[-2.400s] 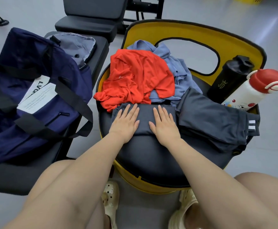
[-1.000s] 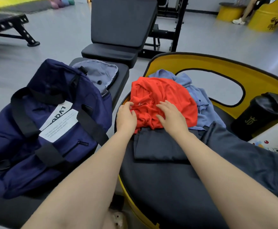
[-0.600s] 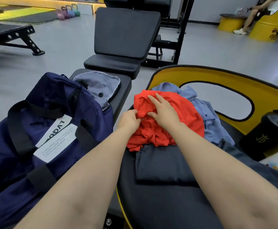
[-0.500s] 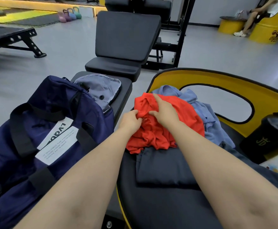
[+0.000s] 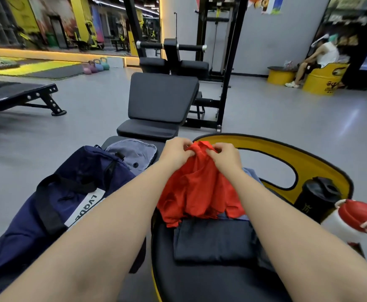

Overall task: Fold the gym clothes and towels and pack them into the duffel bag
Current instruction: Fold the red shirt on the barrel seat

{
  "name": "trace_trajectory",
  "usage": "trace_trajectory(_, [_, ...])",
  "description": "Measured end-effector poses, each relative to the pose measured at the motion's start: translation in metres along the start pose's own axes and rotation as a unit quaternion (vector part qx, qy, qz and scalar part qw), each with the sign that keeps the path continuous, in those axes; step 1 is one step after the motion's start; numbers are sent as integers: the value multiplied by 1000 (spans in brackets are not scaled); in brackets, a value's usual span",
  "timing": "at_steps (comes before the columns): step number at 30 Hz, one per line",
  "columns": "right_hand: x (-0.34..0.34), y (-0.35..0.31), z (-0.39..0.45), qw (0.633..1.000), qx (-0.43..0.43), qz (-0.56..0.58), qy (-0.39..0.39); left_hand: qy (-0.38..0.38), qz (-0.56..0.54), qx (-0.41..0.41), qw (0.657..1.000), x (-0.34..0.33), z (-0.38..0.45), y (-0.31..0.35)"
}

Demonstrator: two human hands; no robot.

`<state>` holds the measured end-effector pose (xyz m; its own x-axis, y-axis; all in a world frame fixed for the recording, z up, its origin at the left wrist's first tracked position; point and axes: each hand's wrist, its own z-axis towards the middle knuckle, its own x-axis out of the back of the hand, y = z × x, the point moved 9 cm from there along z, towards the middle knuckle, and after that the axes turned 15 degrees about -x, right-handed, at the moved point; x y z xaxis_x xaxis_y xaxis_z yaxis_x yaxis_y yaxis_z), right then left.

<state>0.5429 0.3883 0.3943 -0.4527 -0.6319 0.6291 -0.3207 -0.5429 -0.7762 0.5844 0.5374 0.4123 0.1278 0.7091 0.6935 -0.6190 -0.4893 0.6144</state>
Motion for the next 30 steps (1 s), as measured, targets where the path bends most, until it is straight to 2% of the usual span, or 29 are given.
trace_trajectory(5, [74, -45, -19, 998, 25, 43, 41, 32, 24, -31, 999, 57, 9, 65])
trace_trajectory(11, [151, -114, -57, 994, 45, 89, 41, 75, 24, -62, 995, 128, 11, 154])
trace_trajectory(19, [246, -201, -110, 980, 95, 169, 49, 132, 44, -142, 980, 213, 2, 280])
trace_trajectory(30, [363, -271, -176, 956, 198, 200, 82, 173, 58, -208, 961, 281, -26, 393])
